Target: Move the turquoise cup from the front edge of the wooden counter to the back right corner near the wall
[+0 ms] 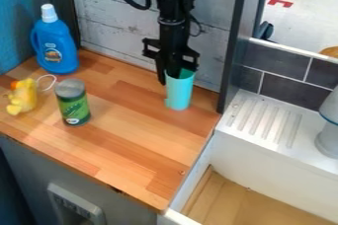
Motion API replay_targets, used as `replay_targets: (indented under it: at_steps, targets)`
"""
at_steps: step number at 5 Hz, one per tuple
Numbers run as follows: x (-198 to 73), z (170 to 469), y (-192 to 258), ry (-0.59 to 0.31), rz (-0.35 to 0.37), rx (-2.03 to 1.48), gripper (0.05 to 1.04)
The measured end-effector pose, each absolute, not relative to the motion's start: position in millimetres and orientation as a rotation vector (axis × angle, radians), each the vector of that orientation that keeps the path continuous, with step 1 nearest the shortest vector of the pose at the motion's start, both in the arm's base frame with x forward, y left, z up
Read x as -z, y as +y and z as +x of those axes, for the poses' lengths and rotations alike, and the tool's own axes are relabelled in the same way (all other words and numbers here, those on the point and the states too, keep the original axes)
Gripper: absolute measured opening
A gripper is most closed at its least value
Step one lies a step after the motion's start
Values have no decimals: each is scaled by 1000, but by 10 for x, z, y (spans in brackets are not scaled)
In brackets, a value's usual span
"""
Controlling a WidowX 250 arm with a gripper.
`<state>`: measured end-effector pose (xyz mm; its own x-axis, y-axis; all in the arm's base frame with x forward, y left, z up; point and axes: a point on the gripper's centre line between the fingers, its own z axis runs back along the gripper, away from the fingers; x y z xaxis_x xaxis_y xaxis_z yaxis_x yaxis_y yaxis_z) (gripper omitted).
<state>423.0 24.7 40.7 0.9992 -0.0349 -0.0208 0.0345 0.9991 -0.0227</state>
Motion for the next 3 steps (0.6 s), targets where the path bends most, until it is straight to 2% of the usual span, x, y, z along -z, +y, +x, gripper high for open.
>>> replay_targets:
  at_steps: [1,2,3]
  targets:
    - [-407,4219,234,28,-30,25,128]
    - [-374,4113,242,46,-22,-7,332]
    - [-473,4076,213,11,-32,-32,625]
